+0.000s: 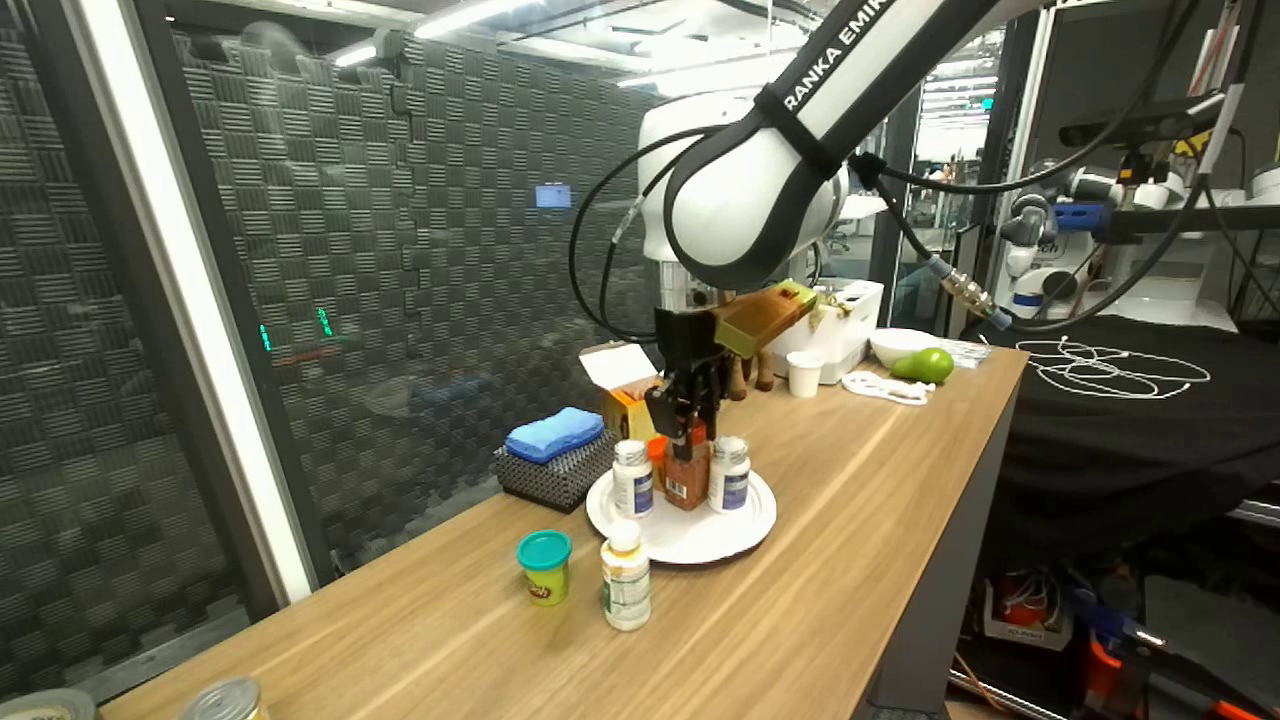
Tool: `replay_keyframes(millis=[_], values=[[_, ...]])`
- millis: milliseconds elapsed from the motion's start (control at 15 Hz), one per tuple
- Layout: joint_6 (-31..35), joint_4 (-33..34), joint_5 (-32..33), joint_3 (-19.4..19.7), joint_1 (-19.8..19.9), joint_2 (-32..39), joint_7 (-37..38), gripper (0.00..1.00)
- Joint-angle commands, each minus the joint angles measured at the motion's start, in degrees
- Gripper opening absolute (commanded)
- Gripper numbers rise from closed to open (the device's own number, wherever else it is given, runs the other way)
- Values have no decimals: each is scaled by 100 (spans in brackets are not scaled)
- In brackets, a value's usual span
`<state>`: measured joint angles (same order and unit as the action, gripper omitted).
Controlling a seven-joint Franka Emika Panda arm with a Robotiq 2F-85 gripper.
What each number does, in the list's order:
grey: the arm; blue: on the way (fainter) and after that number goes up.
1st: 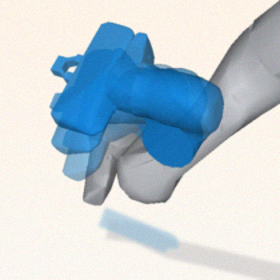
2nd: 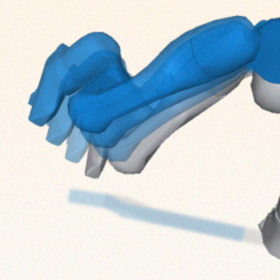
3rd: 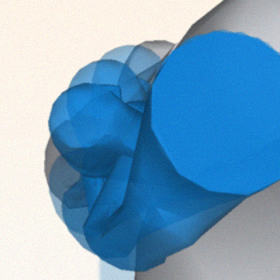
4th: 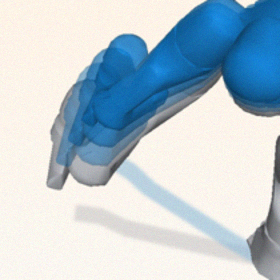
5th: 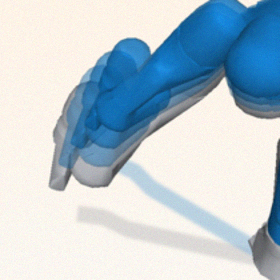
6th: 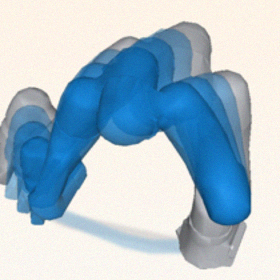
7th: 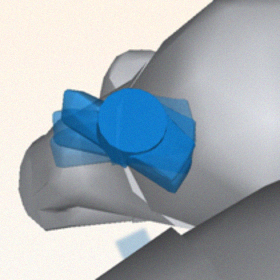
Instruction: Pick up all the objects surrounding the white plate and arrange them on the plate
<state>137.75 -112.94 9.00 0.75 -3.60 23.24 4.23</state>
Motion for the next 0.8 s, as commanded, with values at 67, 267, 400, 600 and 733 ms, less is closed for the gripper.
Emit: replay_keyframes(millis=[67,267,400,600,733], values=[[-19,155,19,11,-26,85,9,47],[-38,137,-41,-16,-11,34,-9,81],[-3,67,47,19,-67,-102,99,95],[93,-100,152,23,-177,-410,237,100],[165,-187,151,-44,-264,-607,261,100]])
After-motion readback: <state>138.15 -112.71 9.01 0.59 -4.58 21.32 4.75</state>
